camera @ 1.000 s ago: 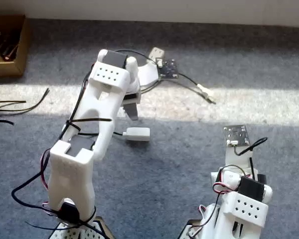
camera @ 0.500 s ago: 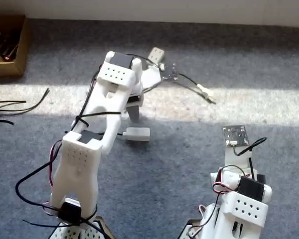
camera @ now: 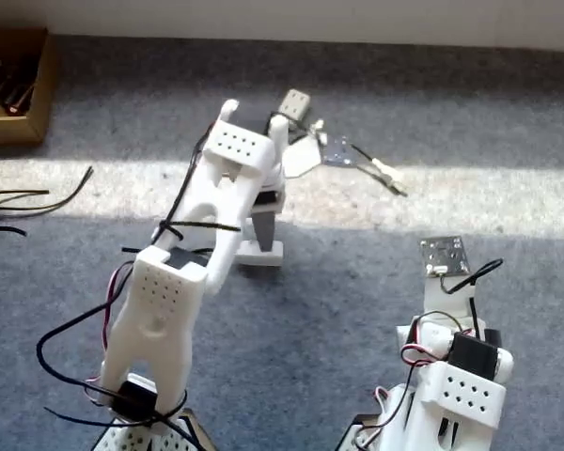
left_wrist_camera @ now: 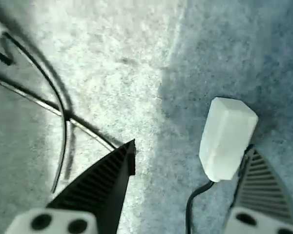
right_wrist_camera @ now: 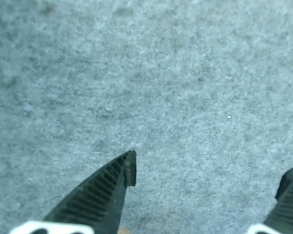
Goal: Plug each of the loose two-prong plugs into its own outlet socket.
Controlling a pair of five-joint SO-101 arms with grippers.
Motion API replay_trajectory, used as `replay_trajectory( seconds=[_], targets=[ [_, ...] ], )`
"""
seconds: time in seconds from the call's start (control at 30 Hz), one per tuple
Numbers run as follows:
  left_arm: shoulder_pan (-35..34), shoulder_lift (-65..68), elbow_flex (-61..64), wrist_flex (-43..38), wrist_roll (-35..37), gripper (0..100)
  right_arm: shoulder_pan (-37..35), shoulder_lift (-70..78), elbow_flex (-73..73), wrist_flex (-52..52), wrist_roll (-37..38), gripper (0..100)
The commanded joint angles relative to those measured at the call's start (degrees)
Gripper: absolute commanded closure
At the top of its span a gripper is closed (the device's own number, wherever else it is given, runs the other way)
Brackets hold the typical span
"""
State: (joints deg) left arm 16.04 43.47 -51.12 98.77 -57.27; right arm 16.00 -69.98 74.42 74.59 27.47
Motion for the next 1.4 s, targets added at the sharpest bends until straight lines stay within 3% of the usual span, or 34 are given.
replay_trajectory(
  seconds=[0.0,0.1,0.3,0.43,0.87,1.07,1.37],
  targets=[
    [-0.04,-7.96,-4.79,0.79,0.35,66,-0.57,0.4,-0.22,-0.13,0.7,56.6],
    [-1.19,-6.9,-2.86,0.35,0.35,66,-0.57,0.4,-0.22,-0.13,0.7,56.6],
    [-6.99,4.0,-0.92,-10.37,0.44,66,-0.57,0.4,-0.22,0.04,0.7,56.6],
    [-7.16,5.49,-1.71,-11.34,0.44,66,-0.57,0.4,-0.22,0.04,0.7,56.6],
    [-1.54,5.58,-1.36,0.79,0.53,66,-0.57,0.4,-0.22,-0.04,0.7,56.6],
    [0.31,5.23,8.31,0.79,1.49,66,-0.57,0.4,-0.22,-0.13,0.7,56.6],
    [0.66,-5.05,9.1,0.97,1.67,66,-0.57,0.4,-0.22,-0.13,0.7,56.6]
  ],
)
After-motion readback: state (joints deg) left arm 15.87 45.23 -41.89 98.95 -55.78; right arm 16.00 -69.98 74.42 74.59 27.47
